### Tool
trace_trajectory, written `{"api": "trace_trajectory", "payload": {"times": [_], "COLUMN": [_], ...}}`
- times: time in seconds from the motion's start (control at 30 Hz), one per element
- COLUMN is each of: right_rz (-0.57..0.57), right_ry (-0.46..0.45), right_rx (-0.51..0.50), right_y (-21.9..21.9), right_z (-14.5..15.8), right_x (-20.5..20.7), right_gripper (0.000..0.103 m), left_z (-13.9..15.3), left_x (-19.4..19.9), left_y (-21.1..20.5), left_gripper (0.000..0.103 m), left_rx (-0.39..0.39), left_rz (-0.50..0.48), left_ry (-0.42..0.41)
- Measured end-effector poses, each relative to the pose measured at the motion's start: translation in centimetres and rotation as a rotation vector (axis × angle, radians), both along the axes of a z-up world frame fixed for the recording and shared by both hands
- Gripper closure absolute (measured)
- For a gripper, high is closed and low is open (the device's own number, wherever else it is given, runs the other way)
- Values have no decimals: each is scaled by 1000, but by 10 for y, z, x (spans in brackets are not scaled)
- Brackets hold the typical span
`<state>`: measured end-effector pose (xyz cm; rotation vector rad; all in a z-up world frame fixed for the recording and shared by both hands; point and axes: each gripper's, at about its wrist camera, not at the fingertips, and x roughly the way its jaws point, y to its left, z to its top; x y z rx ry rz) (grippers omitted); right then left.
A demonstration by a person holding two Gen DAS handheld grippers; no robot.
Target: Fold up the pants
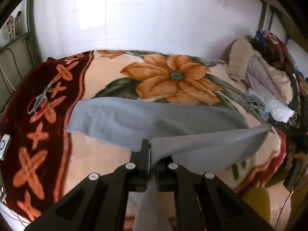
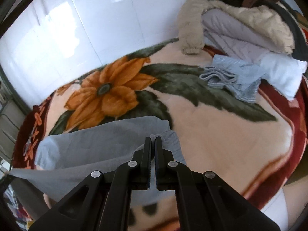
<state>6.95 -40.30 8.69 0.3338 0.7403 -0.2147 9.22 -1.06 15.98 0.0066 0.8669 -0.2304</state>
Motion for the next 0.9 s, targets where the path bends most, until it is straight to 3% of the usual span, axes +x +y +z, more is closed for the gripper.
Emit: {"api": "trace_trajectory", "payload": {"times": [0.33, 0.47, 0.67, 0.73, 0.9], "right_rz": [-4, 5, 25, 37, 75], "right_ry": [86, 99, 125, 135, 141], "right_rx": [7, 21, -45, -74, -110], "right_y": [-10, -13, -5, -1, 5], "right_z": [-47, -60, -68, -69, -70], "right_x": [78, 92, 105, 110, 114], "right_gripper": [99, 98, 93, 90, 73], "left_z": [-51, -78, -113, -120, -117], "left_x": [106, 132, 158, 164, 166], "left_y": [-14, -17, -23, -23, -19], "left_gripper": [98, 98, 96, 92, 50], "left_rx": [47, 72, 98, 93, 138], "left_rz": [20, 32, 29, 27, 30], "left_ry": [76, 124, 182, 200, 171]}}
